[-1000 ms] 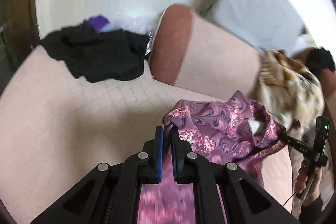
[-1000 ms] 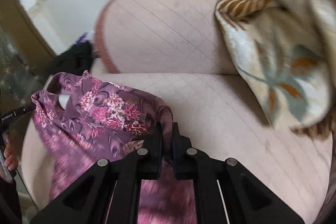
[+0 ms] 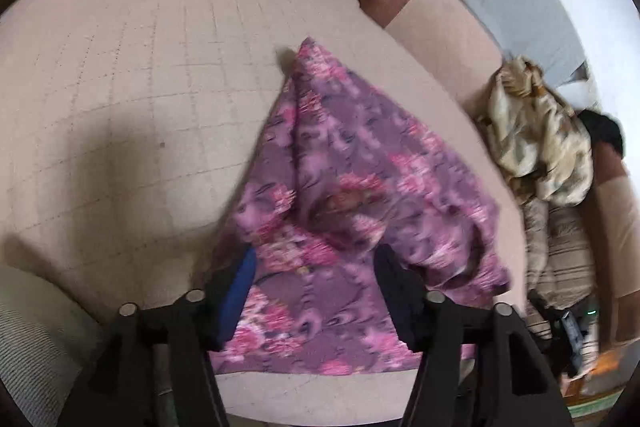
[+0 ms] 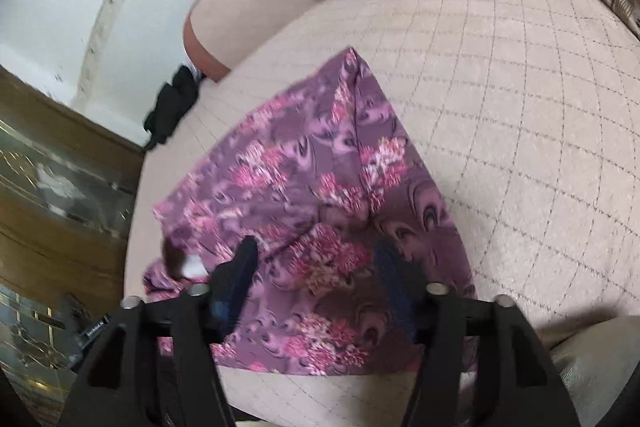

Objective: Fold small clothes

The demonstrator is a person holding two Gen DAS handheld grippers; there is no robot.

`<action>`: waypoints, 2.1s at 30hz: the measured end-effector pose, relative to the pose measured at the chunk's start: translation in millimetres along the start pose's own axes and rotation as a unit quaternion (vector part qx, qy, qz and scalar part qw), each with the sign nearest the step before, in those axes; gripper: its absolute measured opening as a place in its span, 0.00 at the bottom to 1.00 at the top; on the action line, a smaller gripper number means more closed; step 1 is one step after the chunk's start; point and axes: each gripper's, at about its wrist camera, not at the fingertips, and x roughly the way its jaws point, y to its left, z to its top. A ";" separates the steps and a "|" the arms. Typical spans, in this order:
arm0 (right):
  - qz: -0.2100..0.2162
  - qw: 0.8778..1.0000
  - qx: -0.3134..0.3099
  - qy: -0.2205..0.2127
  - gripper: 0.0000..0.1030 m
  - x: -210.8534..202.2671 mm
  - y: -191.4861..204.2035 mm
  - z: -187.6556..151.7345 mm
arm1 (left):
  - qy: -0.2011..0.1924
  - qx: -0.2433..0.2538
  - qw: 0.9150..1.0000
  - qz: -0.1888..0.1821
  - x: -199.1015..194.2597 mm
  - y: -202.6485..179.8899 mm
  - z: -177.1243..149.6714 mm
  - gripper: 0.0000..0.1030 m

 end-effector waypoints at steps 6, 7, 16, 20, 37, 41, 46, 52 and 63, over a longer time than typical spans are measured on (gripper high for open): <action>0.052 0.994 0.084 0.056 0.75 43.0 -10.2 27.6 | 0.059 -0.089 0.994 -0.022 36.2 -1.0 36.7 0.68; 0.057 0.992 0.097 0.061 0.75 48.9 -12.9 29.6 | 0.065 -0.105 0.992 -0.011 44.5 0.4 41.3 0.68; -0.032 0.995 0.058 0.077 0.72 50.3 -4.9 4.5 | 0.071 -0.059 0.996 0.022 47.7 2.4 7.3 0.68; 0.054 0.990 0.118 0.057 0.72 39.2 -21.5 1.8 | 0.069 -0.073 0.995 -0.001 40.0 8.6 5.3 0.68; -0.004 0.989 0.104 0.103 0.12 69.4 -16.7 -6.2 | 0.104 -0.070 0.991 0.038 64.5 -7.5 0.7 0.19; -0.021 0.992 0.081 0.097 0.08 59.6 -14.6 -3.3 | 0.108 -0.083 0.991 0.000 55.0 5.1 3.9 0.09; -0.017 0.997 0.034 0.062 0.07 19.7 2.7 6.1 | 0.076 -0.016 0.997 -0.016 17.4 -6.1 -3.5 0.08; -0.091 0.992 0.011 0.089 0.07 41.1 6.1 -6.5 | 0.075 -0.015 0.997 0.007 32.0 5.0 -11.2 0.08; -0.142 0.985 -0.028 0.092 0.09 50.7 14.4 -12.5 | 0.081 0.064 0.991 0.087 40.8 -6.9 -12.5 0.11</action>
